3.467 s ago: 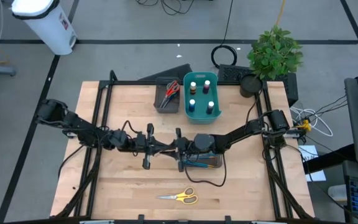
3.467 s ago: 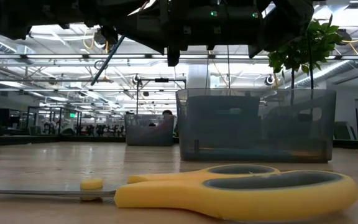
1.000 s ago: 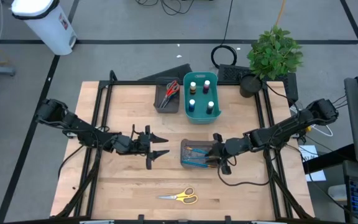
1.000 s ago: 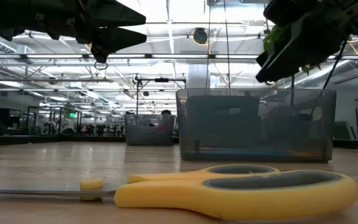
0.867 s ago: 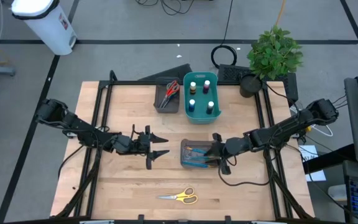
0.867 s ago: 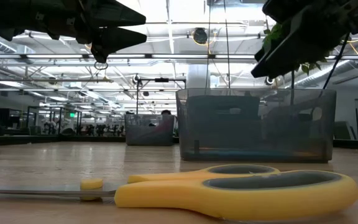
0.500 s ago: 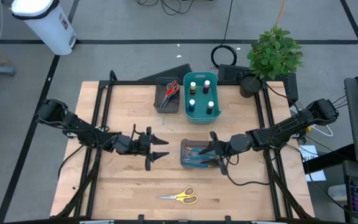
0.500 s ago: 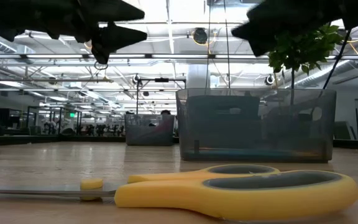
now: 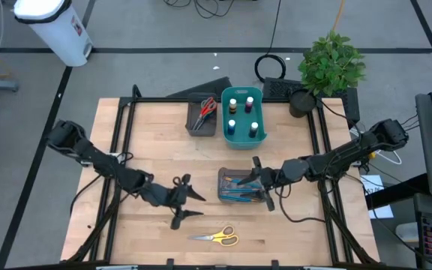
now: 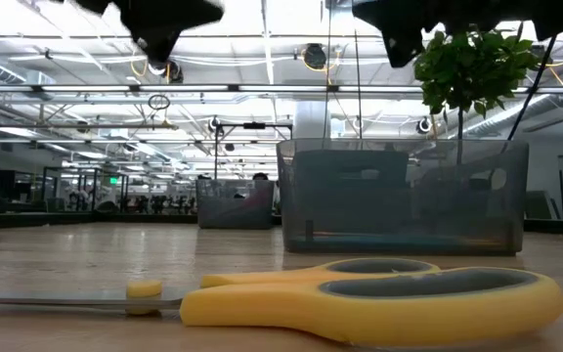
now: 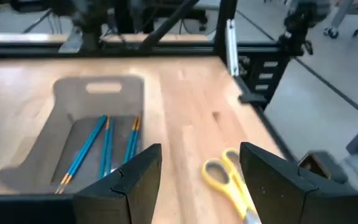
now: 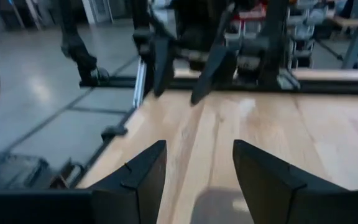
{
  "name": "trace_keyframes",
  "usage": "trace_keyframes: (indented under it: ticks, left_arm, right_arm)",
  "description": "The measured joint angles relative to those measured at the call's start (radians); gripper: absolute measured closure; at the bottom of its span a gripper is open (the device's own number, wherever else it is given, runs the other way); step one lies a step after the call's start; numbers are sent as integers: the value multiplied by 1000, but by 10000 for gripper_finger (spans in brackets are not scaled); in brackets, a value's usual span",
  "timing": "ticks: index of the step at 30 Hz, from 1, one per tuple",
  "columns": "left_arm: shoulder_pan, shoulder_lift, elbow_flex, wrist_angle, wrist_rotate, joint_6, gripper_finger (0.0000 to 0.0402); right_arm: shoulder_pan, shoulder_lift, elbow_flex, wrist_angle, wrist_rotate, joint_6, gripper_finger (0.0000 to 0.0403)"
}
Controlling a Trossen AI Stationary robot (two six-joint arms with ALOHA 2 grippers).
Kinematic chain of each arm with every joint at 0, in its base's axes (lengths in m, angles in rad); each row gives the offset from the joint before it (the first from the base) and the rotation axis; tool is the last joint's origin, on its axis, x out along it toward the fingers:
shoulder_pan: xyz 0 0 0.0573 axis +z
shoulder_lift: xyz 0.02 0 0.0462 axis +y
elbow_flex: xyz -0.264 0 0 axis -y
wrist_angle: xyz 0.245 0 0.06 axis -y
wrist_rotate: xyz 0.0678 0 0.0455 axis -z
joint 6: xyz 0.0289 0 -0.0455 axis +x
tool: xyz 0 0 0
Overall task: Pick & Place Paint Supplies
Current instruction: Put the yellow scissors into the top black bin
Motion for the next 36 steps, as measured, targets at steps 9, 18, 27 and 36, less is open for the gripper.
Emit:
trace_keyframes:
  ticks: [9,18,27,36]
  left_arm:
    - [-11,162,104,-5,117,-5,176]
    - [-109,372,112,-7,209,78,176]
    - [-165,499,113,-24,103,-144,177]
    - [-193,503,118,-192,23,-233,255]
  right_arm:
    - [38,5,0,42,1,-52,222]
    - [41,5,0,50,2,-75,222]
    - [43,5,0,60,2,-74,228]
    - [43,5,0,61,2,-74,228]
